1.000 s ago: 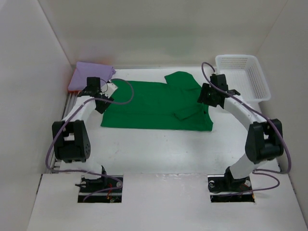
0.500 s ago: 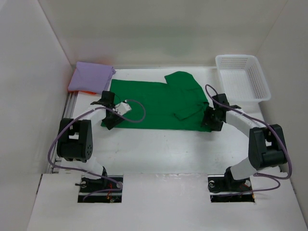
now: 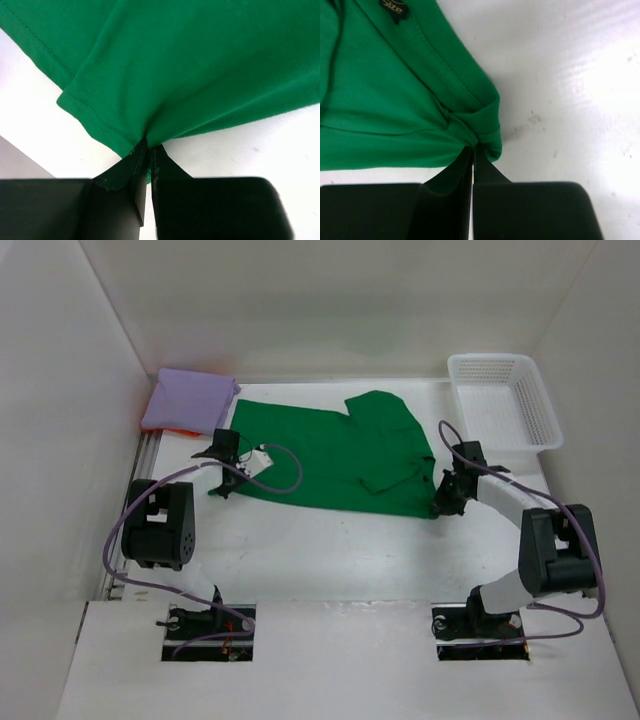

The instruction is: Fold and stack the t-shirts

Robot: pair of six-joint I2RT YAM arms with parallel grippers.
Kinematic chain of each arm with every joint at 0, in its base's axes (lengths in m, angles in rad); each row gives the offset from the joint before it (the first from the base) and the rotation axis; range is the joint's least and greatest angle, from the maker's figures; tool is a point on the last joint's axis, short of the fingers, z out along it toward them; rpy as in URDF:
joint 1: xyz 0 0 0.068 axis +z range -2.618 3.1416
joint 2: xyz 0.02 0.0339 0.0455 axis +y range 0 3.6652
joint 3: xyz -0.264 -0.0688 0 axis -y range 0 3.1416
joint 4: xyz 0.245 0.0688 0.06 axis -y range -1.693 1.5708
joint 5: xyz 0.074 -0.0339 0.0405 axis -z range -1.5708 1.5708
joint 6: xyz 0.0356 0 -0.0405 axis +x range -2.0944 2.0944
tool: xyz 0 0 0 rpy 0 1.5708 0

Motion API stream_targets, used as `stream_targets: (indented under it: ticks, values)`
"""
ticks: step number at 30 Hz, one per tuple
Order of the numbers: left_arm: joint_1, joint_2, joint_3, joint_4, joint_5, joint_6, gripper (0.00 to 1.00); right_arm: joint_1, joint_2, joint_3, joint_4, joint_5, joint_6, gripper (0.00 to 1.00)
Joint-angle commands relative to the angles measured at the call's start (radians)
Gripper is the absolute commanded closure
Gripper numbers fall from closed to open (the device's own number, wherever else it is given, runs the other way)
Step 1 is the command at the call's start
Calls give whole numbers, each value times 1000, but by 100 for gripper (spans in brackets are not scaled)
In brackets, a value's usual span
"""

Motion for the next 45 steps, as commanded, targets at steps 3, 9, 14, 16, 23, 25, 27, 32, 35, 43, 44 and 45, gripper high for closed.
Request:
stream_targets:
  ticks: [3, 9, 14, 16, 23, 25, 27, 32, 35, 43, 44, 45]
  values:
    - [33, -150, -60, -160, -7, 43, 100, -7, -146, -30, -98, 7, 7, 100]
    - [3, -266, -96, -378, -16, 74, 96, 47, -251, -50, -262, 3, 34, 100]
    - [-40, -330, -126, -506, -41, 62, 87, 151, -289, -55, -407, -12, 53, 97]
    - [-45, -344, -137, -540, -53, 57, 80, 165, -282, -36, -441, -8, 53, 79]
    - [-10, -350, -12, -433, -142, 114, 45, 116, -328, 43, -470, 73, 15, 62]
    - [-35, -338, 100, -365, -132, 100, 44, 111, -361, 79, -449, 112, 24, 61]
    - [-115, -320, 200, -301, -80, 73, 45, 111, -394, 90, -390, 129, 45, 61]
    - [-422, -220, 340, -233, 170, -22, 47, 104, -473, -25, -138, 60, 168, 68]
    - [-568, -107, 397, -225, 311, -39, 48, 87, -513, -145, 14, 2, 244, 70]
    - [-778, 184, 561, -234, 445, -3, 55, 78, -569, -312, 156, -20, 285, 70]
    - [-799, 196, 562, -239, 453, 8, 55, 76, -576, -317, 154, -19, 280, 70]
    - [-818, 207, 561, -244, 462, 17, 55, 72, -588, -321, 150, -19, 274, 70]
